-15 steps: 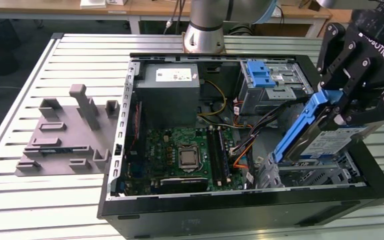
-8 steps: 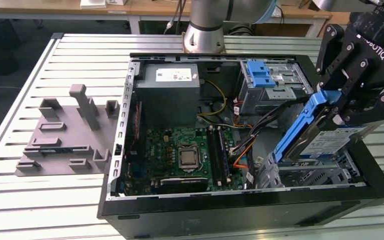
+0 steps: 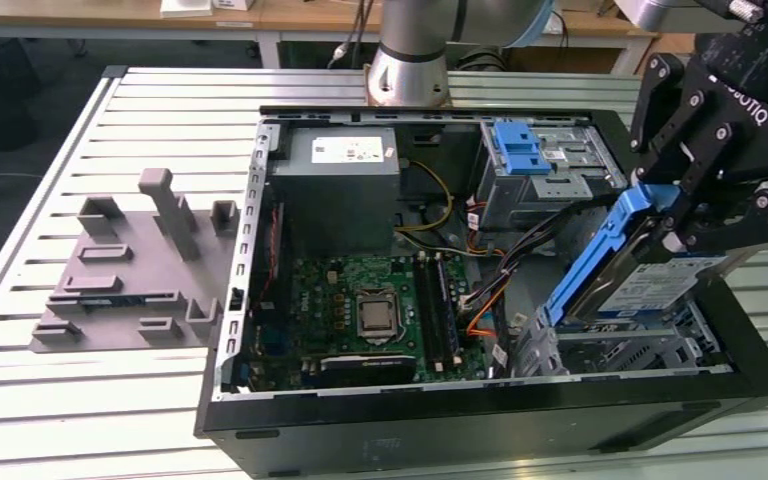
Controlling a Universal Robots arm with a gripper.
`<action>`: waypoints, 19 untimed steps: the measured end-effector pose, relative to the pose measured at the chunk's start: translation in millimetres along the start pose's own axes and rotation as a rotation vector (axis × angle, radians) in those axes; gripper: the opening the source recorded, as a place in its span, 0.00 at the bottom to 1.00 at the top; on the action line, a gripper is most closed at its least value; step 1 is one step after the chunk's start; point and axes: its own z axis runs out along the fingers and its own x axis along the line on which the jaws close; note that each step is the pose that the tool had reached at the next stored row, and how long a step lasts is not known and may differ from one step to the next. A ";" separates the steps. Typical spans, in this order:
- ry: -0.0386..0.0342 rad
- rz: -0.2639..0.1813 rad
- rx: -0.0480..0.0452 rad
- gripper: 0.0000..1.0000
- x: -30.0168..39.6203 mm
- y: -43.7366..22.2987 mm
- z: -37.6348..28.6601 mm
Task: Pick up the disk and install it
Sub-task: 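Insert the disk into the insertion slot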
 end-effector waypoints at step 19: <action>0.0000 0.000 0.0000 0.36 1.8 -0.4 9.8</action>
